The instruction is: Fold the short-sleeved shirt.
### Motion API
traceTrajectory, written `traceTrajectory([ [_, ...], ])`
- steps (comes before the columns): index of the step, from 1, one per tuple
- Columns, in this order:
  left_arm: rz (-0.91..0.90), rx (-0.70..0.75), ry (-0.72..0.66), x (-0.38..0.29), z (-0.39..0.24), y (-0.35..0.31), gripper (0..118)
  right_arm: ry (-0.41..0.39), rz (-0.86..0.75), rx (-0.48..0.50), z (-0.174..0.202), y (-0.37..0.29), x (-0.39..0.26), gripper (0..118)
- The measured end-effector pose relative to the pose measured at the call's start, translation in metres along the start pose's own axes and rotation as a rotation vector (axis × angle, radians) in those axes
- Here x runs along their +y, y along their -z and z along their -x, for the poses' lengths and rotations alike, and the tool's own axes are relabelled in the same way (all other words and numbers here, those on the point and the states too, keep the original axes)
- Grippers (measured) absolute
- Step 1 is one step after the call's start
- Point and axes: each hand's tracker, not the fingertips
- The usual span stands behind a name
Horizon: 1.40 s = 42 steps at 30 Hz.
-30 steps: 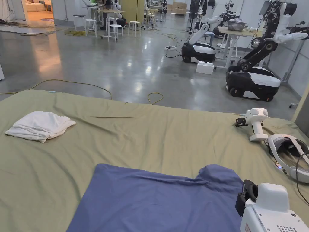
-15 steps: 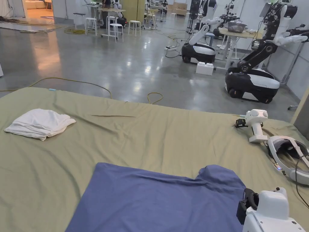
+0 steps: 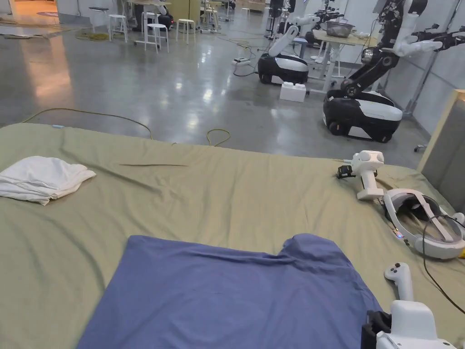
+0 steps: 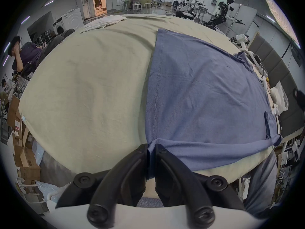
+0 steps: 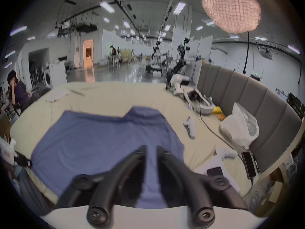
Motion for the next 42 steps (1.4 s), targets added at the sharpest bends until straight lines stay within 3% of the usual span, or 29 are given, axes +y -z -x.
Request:
traceTrajectory([
  [1,-0.003,-0.003,0.001,0.0,0.001,-0.001,10,0.008,0.049,0.005,-0.007,-0.001,-0.007,66],
  [2,-0.007,-0.001,0.004,0.0,-0.007,-0.01,10,0.024,0.088,0.018,-0.014,0.0,-0.014,73],
  [5,-0.014,-0.004,0.009,0.001,-0.011,-0.017,10,0.028,0.223,0.018,-0.033,0.0,-0.043,72],
  [9,-0.02,0.001,0.02,0.001,-0.019,-0.028,10,-0.025,0.379,0.009,-0.044,-0.002,-0.081,72],
  [15,-0.018,0.004,0.019,0.002,-0.025,-0.034,10,0.02,0.498,-0.023,-0.053,0.009,-0.123,70],
  [17,-0.018,0.006,0.02,0.001,-0.026,-0.034,10,0.053,0.517,0.002,-0.057,0.018,-0.132,56],
  [19,-0.014,0.004,0.021,0.002,-0.025,-0.032,10,0.106,0.547,0.042,-0.058,0.025,-0.138,22],
  [21,-0.012,0.006,0.021,0.002,-0.027,-0.033,10,0.116,0.535,0.057,-0.055,0.028,-0.14,7],
  [28,-0.035,0.0,0.02,0.004,-0.026,-0.037,10,0.033,0.497,0.045,-0.052,0.015,-0.122,4],
  [35,-0.163,-0.032,-0.016,0.036,-0.022,-0.056,10,0.039,0.364,0.061,-0.057,0.009,-0.057,4],
  [42,-0.2,-0.044,-0.015,0.112,-0.028,-0.036,10,0.041,0.311,0.052,-0.062,0.062,0.007,4],
])
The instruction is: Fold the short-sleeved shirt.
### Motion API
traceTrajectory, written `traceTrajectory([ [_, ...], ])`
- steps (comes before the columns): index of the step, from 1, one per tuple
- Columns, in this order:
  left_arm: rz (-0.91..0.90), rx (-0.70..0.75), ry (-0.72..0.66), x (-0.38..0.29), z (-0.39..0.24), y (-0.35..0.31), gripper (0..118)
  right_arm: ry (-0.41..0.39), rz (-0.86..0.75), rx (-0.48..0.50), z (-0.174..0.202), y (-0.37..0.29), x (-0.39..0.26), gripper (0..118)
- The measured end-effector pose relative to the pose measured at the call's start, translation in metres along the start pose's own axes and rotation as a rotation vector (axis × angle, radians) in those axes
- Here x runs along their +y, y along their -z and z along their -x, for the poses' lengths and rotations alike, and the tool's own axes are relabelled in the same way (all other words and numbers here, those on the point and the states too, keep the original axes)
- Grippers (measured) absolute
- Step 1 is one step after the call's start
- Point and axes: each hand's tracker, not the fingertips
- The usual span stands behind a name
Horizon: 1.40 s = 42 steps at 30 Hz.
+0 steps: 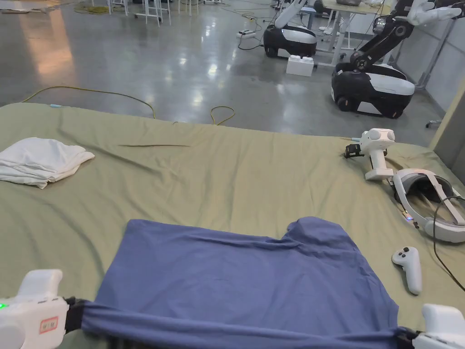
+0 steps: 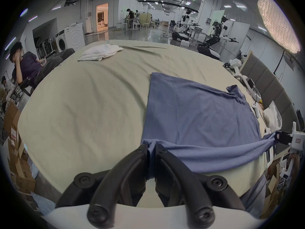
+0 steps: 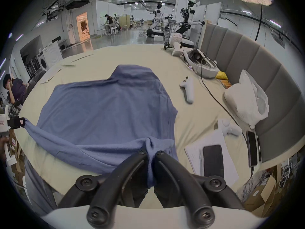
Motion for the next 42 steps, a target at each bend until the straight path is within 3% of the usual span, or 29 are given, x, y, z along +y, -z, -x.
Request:
traceTrajectory([
  [8,0.051,0.014,-0.001,0.055,-0.01,0.068,10,0.044,0.049,0.004,-0.01,0.087,0.051,4],
  [17,0.171,0.04,-0.002,0.053,-0.011,0.113,10,-0.008,0.111,-0.019,0.005,0.135,0.057,5],
  [19,0.161,0.033,-0.008,0.051,-0.012,0.111,21,-0.016,0.114,-0.03,0.005,0.138,0.056,18],
  [20,0.146,0.036,-0.002,0.05,-0.014,0.108,38,-0.016,0.112,-0.042,0.005,0.136,0.056,38],
  [22,0.082,0.068,0.036,0.052,-0.014,0.099,42,-0.014,0.067,-0.083,0.008,0.124,0.054,44],
  [24,0.016,0.019,0.028,0.053,-0.011,0.085,57,0.009,-0.004,-0.09,0.006,0.11,0.055,70],
  [25,-0.017,-0.003,0.016,0.053,-0.011,0.076,62,0.02,-0.053,-0.071,0.008,0.099,0.055,71],
  [31,-0.239,-0.016,0.018,0.049,-0.022,0.016,63,0.04,-0.334,-0.032,0.025,0.035,0.054,70],
  [37,-0.489,-0.045,-0.013,0.032,-0.037,-0.032,60,0.047,-0.64,-0.04,0.069,-0.023,0.047,65],
  [39,-0.55,-0.049,-0.005,0.026,-0.044,-0.045,39,0.052,-0.72,-0.037,0.082,-0.038,0.042,55],
  [40,-0.578,-0.053,0.014,0.021,-0.048,-0.049,24,0.054,-0.746,-0.044,0.088,-0.044,0.04,39],
  [41,-0.602,-0.033,0.026,0.018,-0.053,-0.054,14,0.061,-0.767,-0.037,0.095,-0.05,0.04,8],
  [42,-0.627,-0.014,0.044,0.016,-0.058,-0.059,12,0.07,-0.8,-0.033,0.1,-0.056,0.038,4],
])
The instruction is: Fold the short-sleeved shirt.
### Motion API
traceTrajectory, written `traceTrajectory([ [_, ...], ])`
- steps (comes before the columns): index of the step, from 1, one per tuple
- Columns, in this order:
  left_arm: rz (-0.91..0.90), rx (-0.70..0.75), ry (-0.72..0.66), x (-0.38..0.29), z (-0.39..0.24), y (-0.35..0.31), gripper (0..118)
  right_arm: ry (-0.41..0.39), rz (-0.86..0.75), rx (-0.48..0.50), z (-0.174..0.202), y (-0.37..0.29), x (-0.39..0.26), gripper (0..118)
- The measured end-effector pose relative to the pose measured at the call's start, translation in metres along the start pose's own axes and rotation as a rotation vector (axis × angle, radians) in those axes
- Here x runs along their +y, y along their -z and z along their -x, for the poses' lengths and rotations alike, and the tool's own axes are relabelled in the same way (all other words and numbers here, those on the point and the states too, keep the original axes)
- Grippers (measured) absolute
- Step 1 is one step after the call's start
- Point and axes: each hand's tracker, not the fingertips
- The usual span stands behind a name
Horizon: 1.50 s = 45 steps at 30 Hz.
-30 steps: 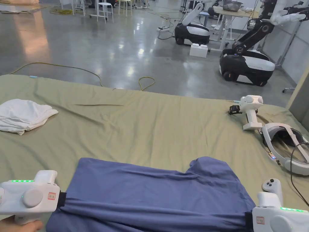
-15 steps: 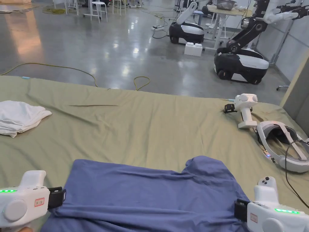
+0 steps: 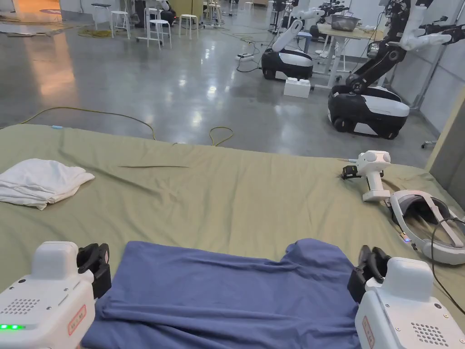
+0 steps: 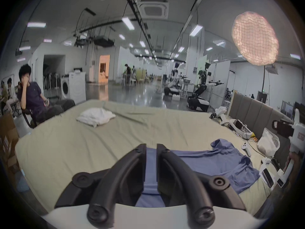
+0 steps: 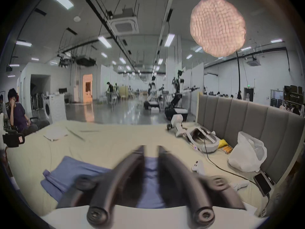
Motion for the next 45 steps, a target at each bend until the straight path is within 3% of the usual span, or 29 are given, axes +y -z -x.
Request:
traceTrajectory([
  [2,-0.044,-0.025,0.025,0.0,-0.006,-0.01,5,-0.012,-0.012,-0.022,0.01,-0.008,0.003,0],
  [10,-0.074,0.01,0.054,-0.008,-0.009,-0.025,4,-0.013,-0.055,0.016,0.014,-0.023,0.008,0],
  [16,0.08,0.025,-0.034,-0.028,0.028,-0.002,4,-0.034,-0.024,0.015,0.003,-0.024,0.001,0],
  [23,0.458,-0.013,-0.134,-0.056,0.072,0.049,5,-0.045,0.057,0.01,-0.01,-0.019,-0.01,0],
  [24,0.507,-0.005,-0.144,-0.062,0.078,0.059,11,-0.049,0.07,0.005,-0.011,-0.019,-0.012,0],
  [27,0.625,0.027,-0.123,-0.069,0.068,0.067,62,-0.054,0.096,0.0,-0.016,-0.018,-0.019,0],
  [28,0.651,0.029,-0.12,-0.074,0.067,0.073,69,-0.058,0.11,-0.002,-0.018,-0.017,-0.022,0],
  [36,0.887,0.095,-0.05,-0.103,0.057,0.121,73,-0.061,0.196,-0.03,-0.033,-0.014,-0.04,0],
  [41,0.836,0.112,0.103,-0.094,0.029,0.096,68,-0.06,0.257,-0.054,-0.046,-0.013,-0.05,0],
  [42,0.836,0.09,0.11,-0.095,0.03,0.099,58,-0.061,0.274,-0.058,-0.05,-0.011,-0.053,0],
  [44,0.831,0.047,0.114,-0.097,0.032,0.103,21,-0.065,0.319,-0.065,-0.057,-0.007,-0.058,0],
  [45,0.832,0.039,0.115,-0.097,0.031,0.101,12,-0.066,0.343,-0.074,-0.061,-0.003,-0.061,1],
])
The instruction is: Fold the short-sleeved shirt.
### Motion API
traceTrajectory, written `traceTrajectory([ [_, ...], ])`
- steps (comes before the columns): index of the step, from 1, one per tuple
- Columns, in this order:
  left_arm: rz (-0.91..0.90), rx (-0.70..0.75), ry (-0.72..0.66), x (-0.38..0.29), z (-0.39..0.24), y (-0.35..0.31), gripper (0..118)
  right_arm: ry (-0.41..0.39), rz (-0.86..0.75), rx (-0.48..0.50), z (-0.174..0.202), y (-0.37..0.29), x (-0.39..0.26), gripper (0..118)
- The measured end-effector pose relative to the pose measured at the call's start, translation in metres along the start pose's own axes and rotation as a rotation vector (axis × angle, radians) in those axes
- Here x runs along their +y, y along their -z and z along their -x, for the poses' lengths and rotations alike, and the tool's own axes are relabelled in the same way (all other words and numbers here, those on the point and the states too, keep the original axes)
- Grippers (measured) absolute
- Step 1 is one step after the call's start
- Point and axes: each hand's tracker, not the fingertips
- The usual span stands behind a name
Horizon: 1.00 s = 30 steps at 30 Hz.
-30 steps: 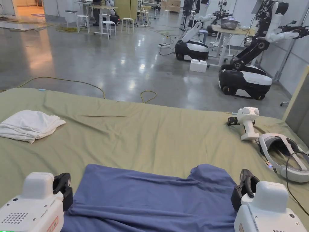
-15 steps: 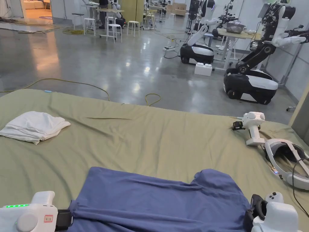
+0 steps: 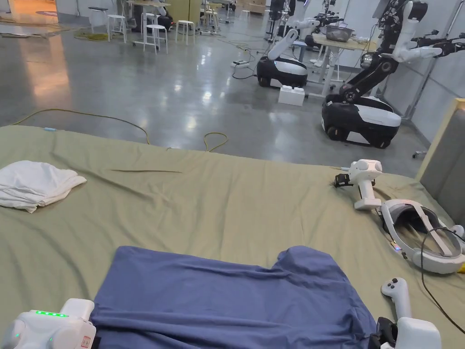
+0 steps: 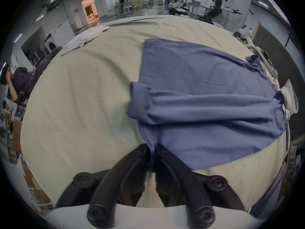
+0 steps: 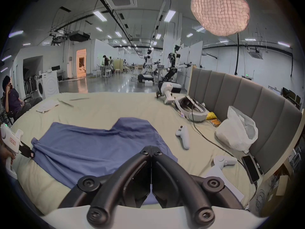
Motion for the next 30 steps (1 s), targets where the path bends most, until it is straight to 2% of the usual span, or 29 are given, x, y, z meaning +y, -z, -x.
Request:
traceTrajectory([
  [1,0.011,-0.022,0.0,0.0,0.004,0.014,10,-0.002,0.048,-0.006,-0.005,0.007,-0.003,8],
  [3,0.001,-0.033,0.002,-0.002,0.016,0.03,9,-0.001,0.136,-0.016,-0.017,0.022,-0.009,52],
  [4,-0.007,-0.038,0.0,-0.003,0.02,0.03,9,-0.006,0.207,-0.008,-0.023,0.032,-0.013,68],
  [7,-0.067,-0.031,-0.029,-0.017,0.018,0.006,9,-0.017,0.418,0.022,-0.039,0.061,-0.03,68],
  [11,-0.105,-0.034,-0.046,-0.028,0.013,-0.024,9,-0.009,0.576,0.047,-0.051,0.091,-0.06,65],
  [12,-0.112,-0.034,-0.047,-0.031,0.013,-0.026,9,-0.03,0.625,0.061,-0.051,0.098,-0.067,59],
  [13,-0.112,-0.034,-0.046,-0.03,0.013,-0.031,9,-0.038,0.668,0.086,-0.051,0.103,-0.073,43],
  [14,-0.112,-0.034,-0.045,-0.03,0.013,-0.032,9,-0.046,0.709,0.113,-0.05,0.105,-0.079,16],
  [15,-0.114,-0.034,-0.045,-0.031,0.012,-0.034,9,-0.023,0.703,0.129,-0.049,0.105,-0.083,11],
  [16,-0.117,-0.033,-0.047,-0.033,0.011,-0.036,9,0.009,0.649,0.16,-0.048,0.101,-0.083,8],
  [18,-0.122,-0.042,-0.058,-0.032,0.014,-0.038,9,-0.048,0.643,0.122,-0.04,0.094,-0.079,6],
  [26,-0.197,-0.066,-0.057,-0.026,0.015,-0.08,9,-0.087,0.528,0.113,-0.047,0.052,-0.034,5],
  [30,-0.239,-0.06,-0.06,-0.029,0.02,-0.109,9,-0.152,0.483,0.09,-0.047,0.024,-0.008,5],
])
